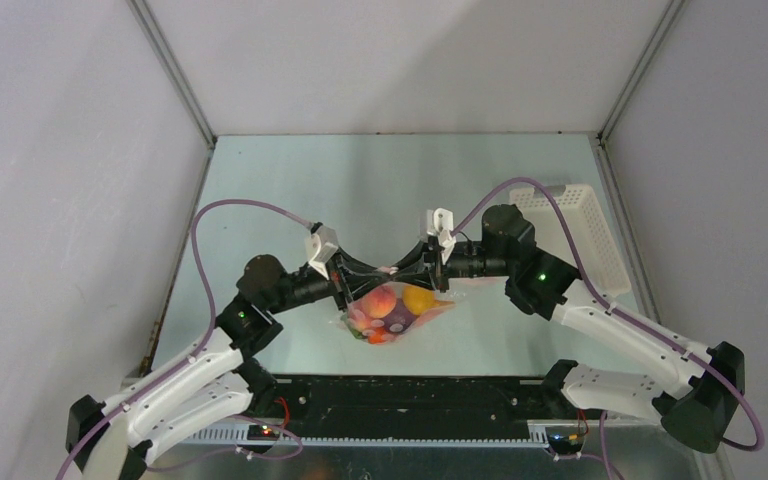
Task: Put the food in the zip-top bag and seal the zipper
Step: Zip the zipper food storage bag at the center of the board.
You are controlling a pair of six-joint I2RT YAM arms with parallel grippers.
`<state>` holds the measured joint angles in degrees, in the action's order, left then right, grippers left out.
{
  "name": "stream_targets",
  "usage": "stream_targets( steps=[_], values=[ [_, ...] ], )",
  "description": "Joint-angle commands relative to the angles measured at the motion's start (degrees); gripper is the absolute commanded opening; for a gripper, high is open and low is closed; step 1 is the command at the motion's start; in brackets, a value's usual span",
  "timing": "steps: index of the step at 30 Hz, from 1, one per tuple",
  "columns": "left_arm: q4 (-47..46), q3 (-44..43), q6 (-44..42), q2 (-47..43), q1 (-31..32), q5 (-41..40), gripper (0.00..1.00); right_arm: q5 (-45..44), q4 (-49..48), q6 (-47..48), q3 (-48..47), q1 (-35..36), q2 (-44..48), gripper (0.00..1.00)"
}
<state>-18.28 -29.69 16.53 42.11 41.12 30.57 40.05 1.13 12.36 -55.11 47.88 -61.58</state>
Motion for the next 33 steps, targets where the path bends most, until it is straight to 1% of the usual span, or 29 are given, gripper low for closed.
stream_targets(
  steps=[1, 5, 9, 11, 14, 18, 23, 26, 33],
  values=[
    [-2.42, -1.75, 0.43, -0.05, -0.42, -0.06, 0.0, 2.35, -5.96, -2.6, 0.09, 0.27, 0.44, 0.18],
    [-1.43, -2.63, 0.29, 0.11, -0.36, 2.14, 0.0, 1.21, -7.65, -2.73, 0.09, 0.29, -0.38, 0.14],
    [-0.27, -2.48, 0.61, -1.38, -0.36, -0.97, 0.0, 1.56, -6.44, -3.19, 0.09, 0.01, -0.09, 0.11],
    [-0.81, -1.64, 1.07, -2.55, -0.42, -3.36, 0.0, 1.61, -4.31, -3.23, 0.09, -0.18, 0.52, 0.1],
    [-2.7, 0.07, 1.93, -4.54, -0.42, -7.38, 0.0, 0.57, 1.73, -2.32, 0.11, -0.44, 1.61, 0.1],
    [-4.19, 1.26, 2.49, -5.77, -0.43, -8.28, 0.0, -1.47, 7.26, -0.84, 0.15, -1.23, 2.83, 0.1],
    [-4.58, 1.4, 2.71, -6.11, -0.36, -7.21, 0.0, -3.58, 9.33, 0.35, 0.18, -2.29, 3.54, 0.09],
    [-4.56, 1.71, 2.61, -6.73, -0.41, -7.9, 0.0, -4.78, 10.77, 0.55, 0.18, -3.39, 3.64, 0.08],
    [-3.86, 2.75, 1.98, -8.79, -0.44, -13.96, 0.0, -6.96, 12.98, -0.48, 3.05, -5.7, 6.66, 0.08]
  ],
)
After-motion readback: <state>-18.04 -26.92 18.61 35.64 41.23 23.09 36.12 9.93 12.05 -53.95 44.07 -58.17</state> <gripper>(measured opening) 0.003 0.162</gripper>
